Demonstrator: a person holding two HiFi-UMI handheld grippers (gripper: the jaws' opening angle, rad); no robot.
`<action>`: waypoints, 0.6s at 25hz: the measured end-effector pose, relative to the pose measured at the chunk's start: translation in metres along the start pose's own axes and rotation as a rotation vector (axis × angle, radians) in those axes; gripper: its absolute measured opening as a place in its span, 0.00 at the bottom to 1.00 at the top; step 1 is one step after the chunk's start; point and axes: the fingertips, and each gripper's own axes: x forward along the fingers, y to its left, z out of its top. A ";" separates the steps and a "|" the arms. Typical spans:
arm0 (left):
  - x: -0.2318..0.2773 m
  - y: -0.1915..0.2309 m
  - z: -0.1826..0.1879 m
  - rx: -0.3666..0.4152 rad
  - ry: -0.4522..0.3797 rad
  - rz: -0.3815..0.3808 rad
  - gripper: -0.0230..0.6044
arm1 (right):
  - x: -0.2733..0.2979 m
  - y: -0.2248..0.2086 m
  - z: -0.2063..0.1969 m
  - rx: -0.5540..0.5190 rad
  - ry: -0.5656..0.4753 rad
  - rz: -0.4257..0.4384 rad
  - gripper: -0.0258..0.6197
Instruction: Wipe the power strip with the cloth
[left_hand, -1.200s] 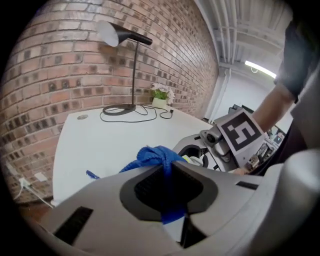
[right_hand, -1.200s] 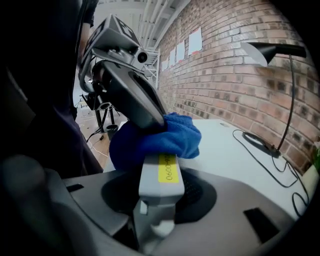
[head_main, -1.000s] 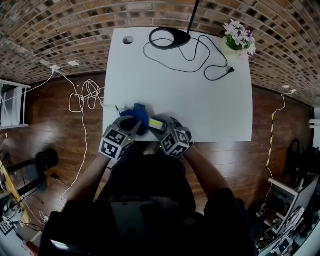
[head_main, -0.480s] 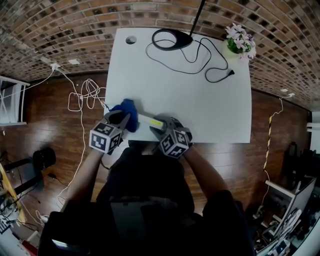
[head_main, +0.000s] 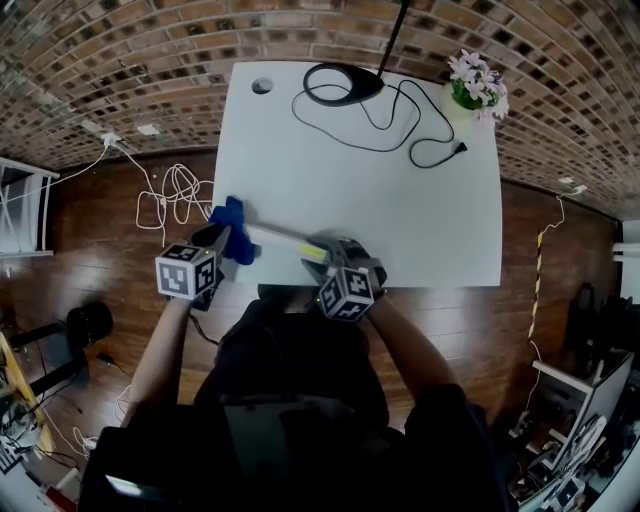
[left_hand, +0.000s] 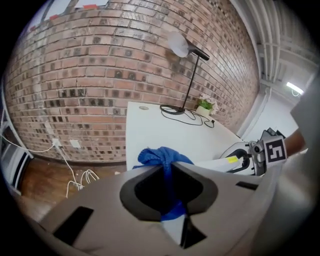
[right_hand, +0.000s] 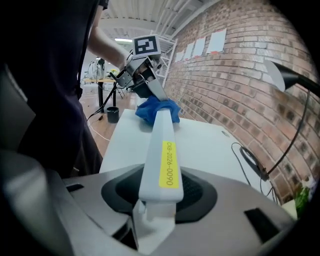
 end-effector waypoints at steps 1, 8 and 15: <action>-0.003 0.003 -0.004 -0.005 0.005 0.009 0.13 | 0.001 0.001 -0.001 -0.024 0.005 -0.001 0.28; -0.028 -0.002 0.024 -0.197 -0.151 -0.049 0.12 | -0.004 -0.004 0.005 -0.213 0.058 -0.078 0.28; -0.020 -0.034 0.037 -0.020 -0.131 -0.092 0.13 | -0.006 -0.016 0.003 -0.348 0.122 -0.157 0.28</action>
